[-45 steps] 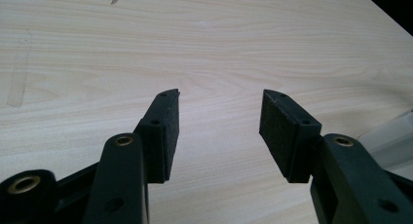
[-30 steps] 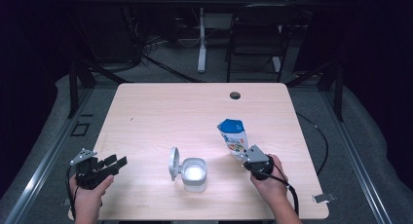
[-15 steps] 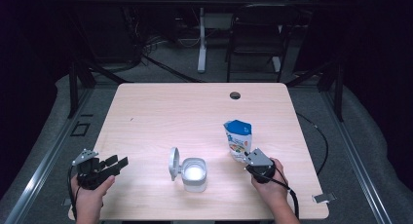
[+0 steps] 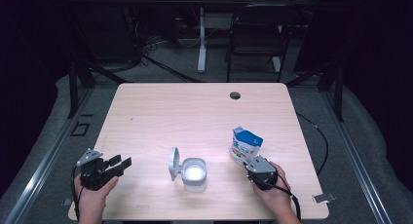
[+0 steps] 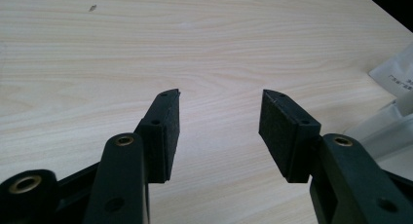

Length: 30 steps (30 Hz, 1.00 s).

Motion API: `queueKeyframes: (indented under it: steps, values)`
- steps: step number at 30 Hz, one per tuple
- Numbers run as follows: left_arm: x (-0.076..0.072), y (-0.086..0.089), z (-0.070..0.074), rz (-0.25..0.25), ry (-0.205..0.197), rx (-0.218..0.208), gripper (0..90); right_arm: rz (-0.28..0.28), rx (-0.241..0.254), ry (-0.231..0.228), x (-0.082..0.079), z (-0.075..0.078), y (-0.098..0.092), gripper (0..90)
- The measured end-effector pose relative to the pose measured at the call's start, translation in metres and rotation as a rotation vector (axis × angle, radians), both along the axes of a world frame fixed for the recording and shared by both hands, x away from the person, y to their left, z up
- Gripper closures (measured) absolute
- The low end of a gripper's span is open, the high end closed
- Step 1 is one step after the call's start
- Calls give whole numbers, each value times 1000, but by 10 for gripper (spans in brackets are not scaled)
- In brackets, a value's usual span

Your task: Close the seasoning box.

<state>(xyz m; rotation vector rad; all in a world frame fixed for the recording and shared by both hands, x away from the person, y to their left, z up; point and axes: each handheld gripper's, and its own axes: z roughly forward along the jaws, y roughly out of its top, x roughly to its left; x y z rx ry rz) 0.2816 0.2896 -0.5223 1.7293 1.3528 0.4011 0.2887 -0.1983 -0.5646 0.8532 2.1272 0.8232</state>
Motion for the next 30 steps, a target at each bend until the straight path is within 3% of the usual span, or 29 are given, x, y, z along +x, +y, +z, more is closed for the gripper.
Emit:
queueKeyframes:
  steps: [8, 13, 15, 20, 23, 30]
  values:
    - [-1, -22, 2, -92, -5, 33, 688, 5, 55, 24, -6, 3, 0, 552]
    - [-5, -43, 12, -160, -51, 60, 833, 14, 62, 34, -12, 4, 0, 512]
    - [-7, -51, 15, -188, -68, 49, 891, 14, 75, 38, -15, 4, -1, 499]
    - [-9, -70, 19, -266, -69, 18, 900, 20, 92, 53, -23, 6, -2, 483]
    - [-10, -82, 21, -306, -76, 26, 900, 33, 98, 48, -29, 8, -3, 481]
    - [-11, -95, 22, -339, -74, 32, 900, 46, 76, 48, -36, 5, 1, 478]
